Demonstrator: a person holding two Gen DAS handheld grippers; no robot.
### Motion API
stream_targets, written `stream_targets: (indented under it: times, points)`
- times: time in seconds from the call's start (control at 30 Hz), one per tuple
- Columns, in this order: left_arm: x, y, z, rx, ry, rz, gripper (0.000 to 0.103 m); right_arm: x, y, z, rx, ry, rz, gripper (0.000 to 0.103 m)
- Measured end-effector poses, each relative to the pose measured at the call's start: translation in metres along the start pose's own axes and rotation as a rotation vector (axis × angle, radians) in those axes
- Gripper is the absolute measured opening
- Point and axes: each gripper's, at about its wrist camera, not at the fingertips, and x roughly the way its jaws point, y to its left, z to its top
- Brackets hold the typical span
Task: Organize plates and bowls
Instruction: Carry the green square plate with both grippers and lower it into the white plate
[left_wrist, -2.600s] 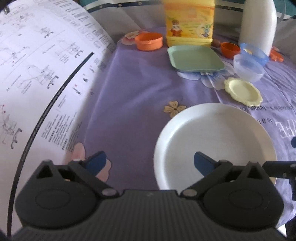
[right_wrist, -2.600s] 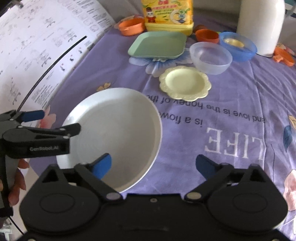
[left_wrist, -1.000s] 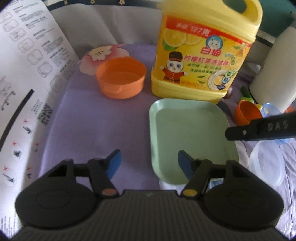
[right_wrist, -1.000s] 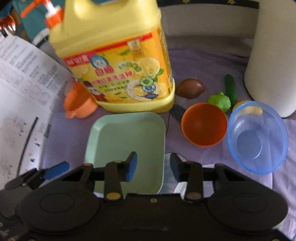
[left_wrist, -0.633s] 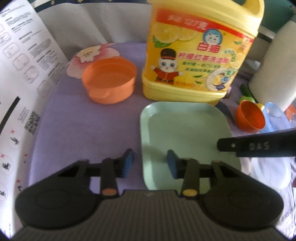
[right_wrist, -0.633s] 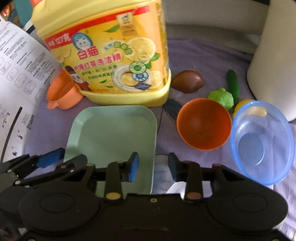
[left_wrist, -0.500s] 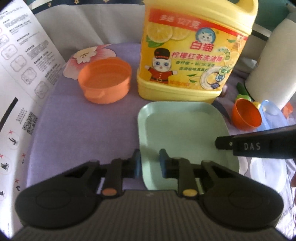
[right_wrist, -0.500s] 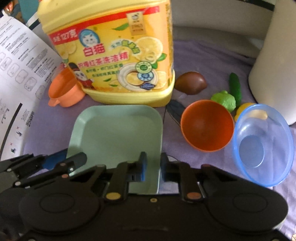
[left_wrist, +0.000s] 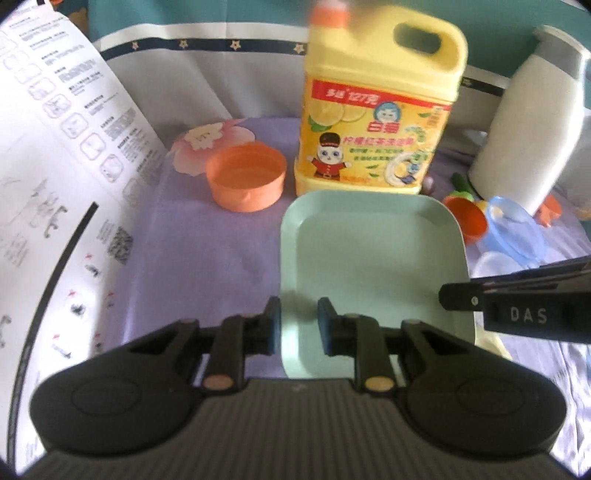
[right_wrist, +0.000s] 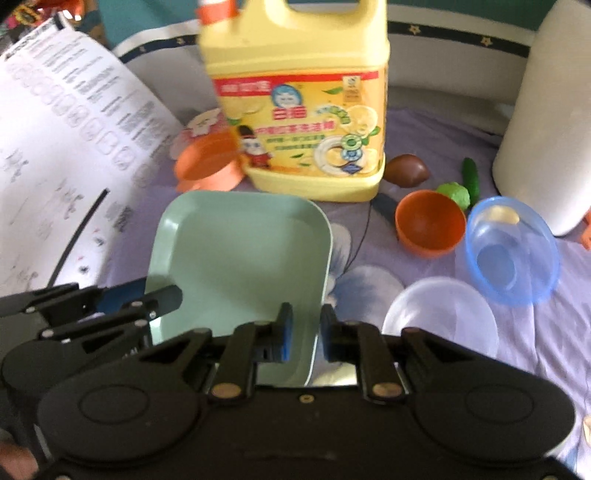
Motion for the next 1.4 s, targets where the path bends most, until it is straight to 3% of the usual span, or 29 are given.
stream_targets:
  times: [0.27,0.53,0.97,1.4]
  points:
    - [-0.059,-0.014,-0.046,0.044,0.006,-0.043,0.021,-0.073,0.003,-0.061,-0.029,-0.024,-0.017,0.016]
    - [-0.103,-0.024,-0.103,0.086,0.037,-0.056,0.021,-0.117,-0.001,-0.131,-0.002,-0.002,0.037,0.016]
    - [-0.121,-0.021,-0.147,0.089,0.078,-0.016,0.021,-0.12,0.007,-0.18,0.013,0.046,0.1,0.016]
    - [-0.098,-0.019,-0.158,0.078,0.148,-0.029,0.022,-0.095,0.007,-0.188,0.031,0.112,0.095,0.016]
